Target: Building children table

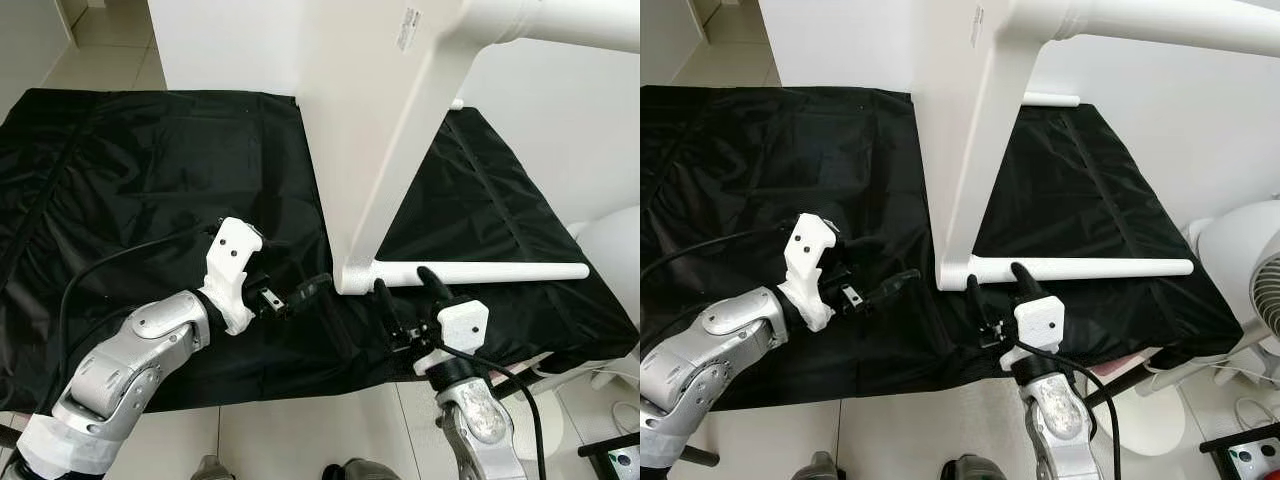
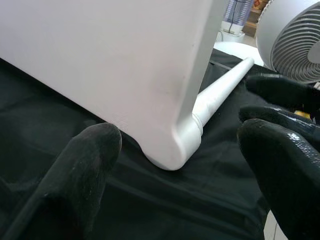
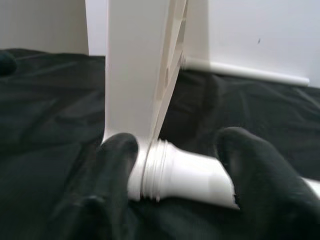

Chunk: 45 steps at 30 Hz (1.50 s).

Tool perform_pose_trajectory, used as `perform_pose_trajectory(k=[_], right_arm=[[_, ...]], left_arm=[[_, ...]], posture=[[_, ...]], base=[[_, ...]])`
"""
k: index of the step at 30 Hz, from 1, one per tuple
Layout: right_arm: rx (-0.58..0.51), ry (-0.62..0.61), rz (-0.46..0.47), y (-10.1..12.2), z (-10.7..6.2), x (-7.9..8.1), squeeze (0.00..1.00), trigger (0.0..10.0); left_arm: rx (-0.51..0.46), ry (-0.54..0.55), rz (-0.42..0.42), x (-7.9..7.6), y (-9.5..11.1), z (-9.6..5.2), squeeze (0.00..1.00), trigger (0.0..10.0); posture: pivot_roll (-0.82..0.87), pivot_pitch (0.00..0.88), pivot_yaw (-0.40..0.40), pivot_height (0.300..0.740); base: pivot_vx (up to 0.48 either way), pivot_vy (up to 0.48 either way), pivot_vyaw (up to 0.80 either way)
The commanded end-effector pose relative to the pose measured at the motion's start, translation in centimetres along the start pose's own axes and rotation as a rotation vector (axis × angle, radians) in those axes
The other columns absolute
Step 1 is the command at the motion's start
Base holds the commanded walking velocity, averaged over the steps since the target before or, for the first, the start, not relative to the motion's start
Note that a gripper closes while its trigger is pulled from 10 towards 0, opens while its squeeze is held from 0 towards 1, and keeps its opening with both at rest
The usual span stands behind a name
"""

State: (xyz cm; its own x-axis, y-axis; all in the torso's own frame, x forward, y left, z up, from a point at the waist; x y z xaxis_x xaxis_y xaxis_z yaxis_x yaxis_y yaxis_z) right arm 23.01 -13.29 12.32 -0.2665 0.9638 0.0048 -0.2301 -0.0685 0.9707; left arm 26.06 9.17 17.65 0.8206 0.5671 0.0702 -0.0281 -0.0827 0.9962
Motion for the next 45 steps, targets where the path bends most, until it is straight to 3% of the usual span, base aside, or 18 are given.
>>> perform_pose_trajectory(k=[1, 2, 3, 4, 8, 17, 18, 19, 21, 22, 24, 32, 34, 45], right_arm=[[0.008, -0.015, -0.004, 0.1, -0.3, -0.6, 0.0, 0.0], [0.008, -0.015, -0.004, 0.1, -0.3, -0.6, 0.0, 0.0], [0.01, -0.056, -0.001, 0.2, -0.4, -1.2, 0.0, 0.8], [0.011, -0.121, -0.003, 0.3, -0.3, -2.1, 0.0, 10.0], [0.013, -0.236, -0.027, 0.2, 0.1, -3.5, 0.0, 10.0], [0.032, -0.314, 0.004, -0.4, 1.5, -3.9, 0.0, 10.0], [0.032, -0.314, 0.004, -0.4, 1.5, -3.9, 0.0, 10.0], [0.079, -0.297, 0.007, -1.5, 3.1, -3.4, 0.0, 10.0], [0.079, -0.297, 0.007, -1.5, 3.1, -3.4, 0.0, 10.0], [0.111, -0.283, 0.008, -2.3, 4.3, -3.0, 0.0, 10.0], [0.118, -0.285, 0.015, -2.5, 4.9, -2.9, 0.0, 10.0], [0.126, -0.295, 0.012, -3.0, 6.1, -3.0, 0.0, 10.0], [0.133, -0.262, 0.0, -3.2, 7.3, -2.7, 0.0, 10.0], [0.159, -0.171, -0.029, -3.6, 9.2, -1.7, 0.0, 10.0]], left_arm=[[-0.026, -0.266, 0.011, -2.0, 0.4, 0.0, 0.0, 10.0], [-0.026, -0.266, 0.011, -2.0, 0.4, 0.0, 0.0, 10.0], [-0.027, -0.265, 0.014, -2.0, 0.4, 0.1, 0.0, 10.0], [-0.028, -0.263, 0.018, -2.0, 0.4, 0.2, 0.0, 10.0], [-0.033, -0.256, 0.023, -1.9, 0.5, 0.3, 0.0, 10.0], [-0.044, -0.235, 0.037, -1.5, 0.7, 0.6, 0.0, 10.0], [-0.044, -0.235, 0.037, -1.5, 0.7, 0.6, 0.0, 10.0], [-0.054, -0.204, 0.049, -1.3, 0.9, 1.1, 0.0, 10.0], [-0.054, -0.204, 0.049, -1.3, 0.9, 1.1, 0.0, 10.0], [-0.058, -0.167, 0.073, -1.2, 0.9, 1.6, 0.0, 10.0], [-0.055, -0.159, 0.072, -1.2, 0.8, 2.0, 0.0, 10.0], [-0.06, -0.145, 0.085, -1.2, 0.8, 2.4, 0.0, 10.0], [-0.063, -0.132, 0.091, -1.0, 0.9, 2.4, 0.0, 10.0], [-0.065, -0.116, 0.084, -0.7, 1.0, 2.3, 0.0, 10.0]], posture=[[0.04, 0.052, -0.06, 0.74], [0.04, 0.052, -0.06, 0.74], [0.04, 0.051, -0.06, 0.74], [0.05, 0.048, -0.062, 0.74], [0.05, 0.045, -0.062, 0.74], [0.06, 0.04, -0.063, 0.74], [0.06, 0.04, -0.063, 0.74], [0.06, 0.038, -0.07, 0.74], [0.06, 0.038, -0.07, 0.74], [0.07, 0.035, -0.073, 0.74], [0.07, 0.034, -0.073, 0.74], [0.07, 0.032, -0.066, 0.74], [0.08, 0.041, -0.066, 0.74], [0.09, 0.052, -0.076, 0.74]], base=[[0.0, 0.0, 0.0], [0.0, 0.0, 0.0], [0.0, 0.0, 0.0], [0.0, 0.0, 0.0], [0.0, 0.0, 0.0], [0.0, 0.0, 0.0], [0.0, 0.0, 0.0], [0.0, 0.0, 0.0], [0.0, 0.0, 0.0], [0.0, 0.0, 0.0], [0.0, 0.0, 0.0], [0.0, 0.0, 0.0], [0.0, 0.0, 0.0], [0.0, 0.0, 0.0]])
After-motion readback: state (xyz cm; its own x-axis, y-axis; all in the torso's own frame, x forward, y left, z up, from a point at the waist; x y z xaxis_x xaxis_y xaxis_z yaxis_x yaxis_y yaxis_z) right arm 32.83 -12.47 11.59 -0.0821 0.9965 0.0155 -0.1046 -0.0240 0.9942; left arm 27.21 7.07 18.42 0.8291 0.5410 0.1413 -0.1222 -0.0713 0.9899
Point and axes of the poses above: a point about 5 cm out from each wrist's last joint towards the gripper, its own z axis pointing out of the wrist towards the gripper, its own y axis along the axis of the wrist's last joint, x = y × z, the point moved 2 cm from there along z, pointing out of the wrist towards the gripper, and after that the axes turned 5 degrees about z, right-handed, at the moved point
